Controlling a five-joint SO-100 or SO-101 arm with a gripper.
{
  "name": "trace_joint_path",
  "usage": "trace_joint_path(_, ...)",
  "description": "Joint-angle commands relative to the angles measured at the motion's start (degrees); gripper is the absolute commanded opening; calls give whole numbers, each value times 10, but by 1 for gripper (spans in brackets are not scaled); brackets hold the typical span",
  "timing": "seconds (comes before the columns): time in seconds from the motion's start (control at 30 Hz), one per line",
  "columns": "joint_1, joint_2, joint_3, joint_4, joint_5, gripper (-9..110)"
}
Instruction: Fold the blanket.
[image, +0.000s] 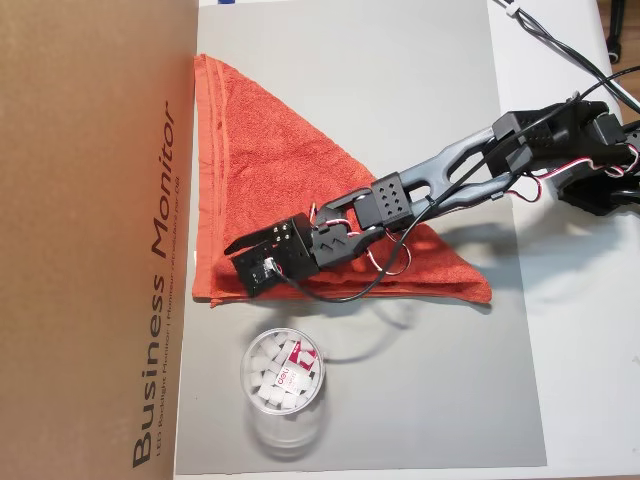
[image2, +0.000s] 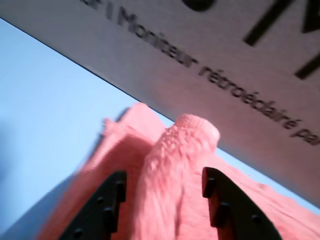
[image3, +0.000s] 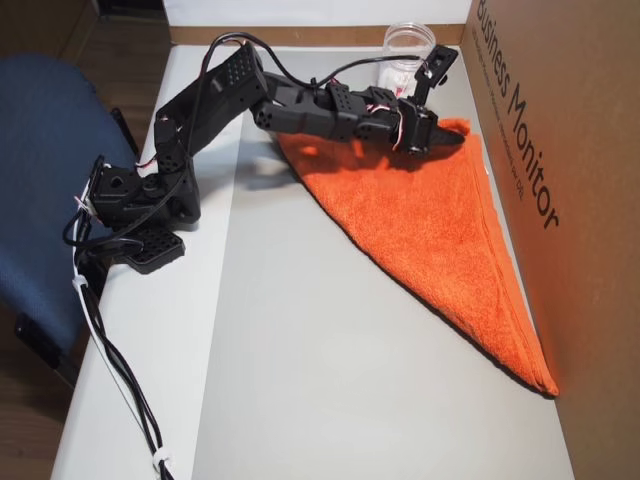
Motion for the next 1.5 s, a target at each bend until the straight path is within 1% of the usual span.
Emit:
trace_joint_path(0.0, -14, 11, -21, -11, 25, 14)
trace_joint_path(0.27, -20, 20, -20, -3, 34, 8)
trace_joint_path(0.4, -21, 24, -22, -3, 101, 7)
trace_joint_path(0.5, -22, 57, -11, -2, 141, 7)
trace_joint_path(0.7, -14, 166, 95, -2, 185, 7)
trace_joint_path(0.9, 2, 287, 227, -2, 185, 7)
trace_joint_path(1.2, 14, 409, 361, -2, 185, 8)
trace_joint_path(1.27, 14, 435, 386, -2, 186, 10)
trace_joint_path(1.47, 10, 521, 469, -2, 262, 12)
